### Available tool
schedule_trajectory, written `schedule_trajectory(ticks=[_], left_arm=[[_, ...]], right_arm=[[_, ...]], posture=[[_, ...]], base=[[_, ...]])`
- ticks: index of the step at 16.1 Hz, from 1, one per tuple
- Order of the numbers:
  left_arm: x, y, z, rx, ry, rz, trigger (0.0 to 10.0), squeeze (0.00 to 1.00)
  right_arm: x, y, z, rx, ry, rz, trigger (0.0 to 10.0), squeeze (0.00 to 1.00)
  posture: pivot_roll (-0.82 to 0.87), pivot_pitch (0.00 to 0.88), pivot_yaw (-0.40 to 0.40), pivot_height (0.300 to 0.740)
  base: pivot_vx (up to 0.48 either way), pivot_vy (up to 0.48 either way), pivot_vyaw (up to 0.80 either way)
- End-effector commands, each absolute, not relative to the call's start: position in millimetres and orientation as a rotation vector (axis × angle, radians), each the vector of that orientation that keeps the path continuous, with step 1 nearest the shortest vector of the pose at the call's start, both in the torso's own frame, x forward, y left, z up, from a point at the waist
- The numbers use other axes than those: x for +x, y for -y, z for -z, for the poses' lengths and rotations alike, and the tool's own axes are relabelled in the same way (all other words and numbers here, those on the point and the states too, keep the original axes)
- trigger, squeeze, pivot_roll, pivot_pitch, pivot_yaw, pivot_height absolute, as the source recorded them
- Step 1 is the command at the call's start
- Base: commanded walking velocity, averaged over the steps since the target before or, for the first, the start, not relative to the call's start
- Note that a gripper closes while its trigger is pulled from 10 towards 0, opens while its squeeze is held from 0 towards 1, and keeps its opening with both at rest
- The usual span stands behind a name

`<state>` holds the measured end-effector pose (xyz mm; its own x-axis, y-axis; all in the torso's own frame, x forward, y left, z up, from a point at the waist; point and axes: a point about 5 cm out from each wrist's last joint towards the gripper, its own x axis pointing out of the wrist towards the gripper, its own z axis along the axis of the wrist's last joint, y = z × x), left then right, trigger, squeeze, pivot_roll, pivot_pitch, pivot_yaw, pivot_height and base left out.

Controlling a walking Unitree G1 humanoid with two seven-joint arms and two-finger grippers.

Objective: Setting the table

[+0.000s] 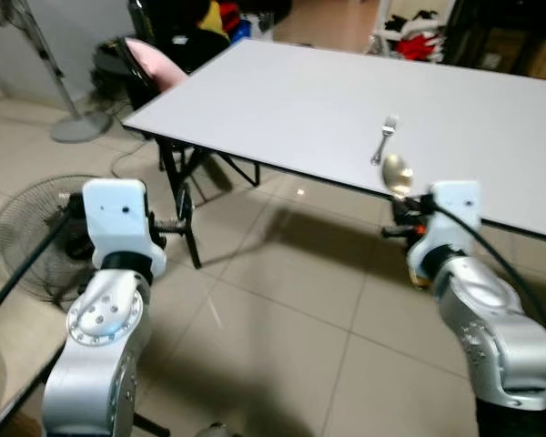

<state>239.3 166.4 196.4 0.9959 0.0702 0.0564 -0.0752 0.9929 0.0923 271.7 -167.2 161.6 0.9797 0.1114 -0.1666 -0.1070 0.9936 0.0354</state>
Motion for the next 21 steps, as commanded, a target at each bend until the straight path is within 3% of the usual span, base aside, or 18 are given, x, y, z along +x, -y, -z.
schedule_trajectory(ticks=[1,14,21], left_arm=[[241,-172,-193,0.098,0.037,-0.084,10.0,0.00],[252,-168,-186,0.078,0.012,-0.008,10.0,0.00],[239,-168,-164,0.084,-0.051,-0.009,10.0,0.00]], right_arm=[[272,160,-166,0.039,-0.154,-0.151,10.0,0.00],[288,163,-157,0.018,-0.207,-0.088,10.0,0.00],[287,165,-165,-0.014,-0.205,-0.099,10.0,0.00]], posture=[[-0.11,0.022,0.031,0.740],[-0.11,0.020,0.086,0.740],[-0.14,0.037,0.033,0.740]], base=[[0.382,0.000,0.00],[0.375,0.000,0.00],[0.343,0.000,-0.80]])
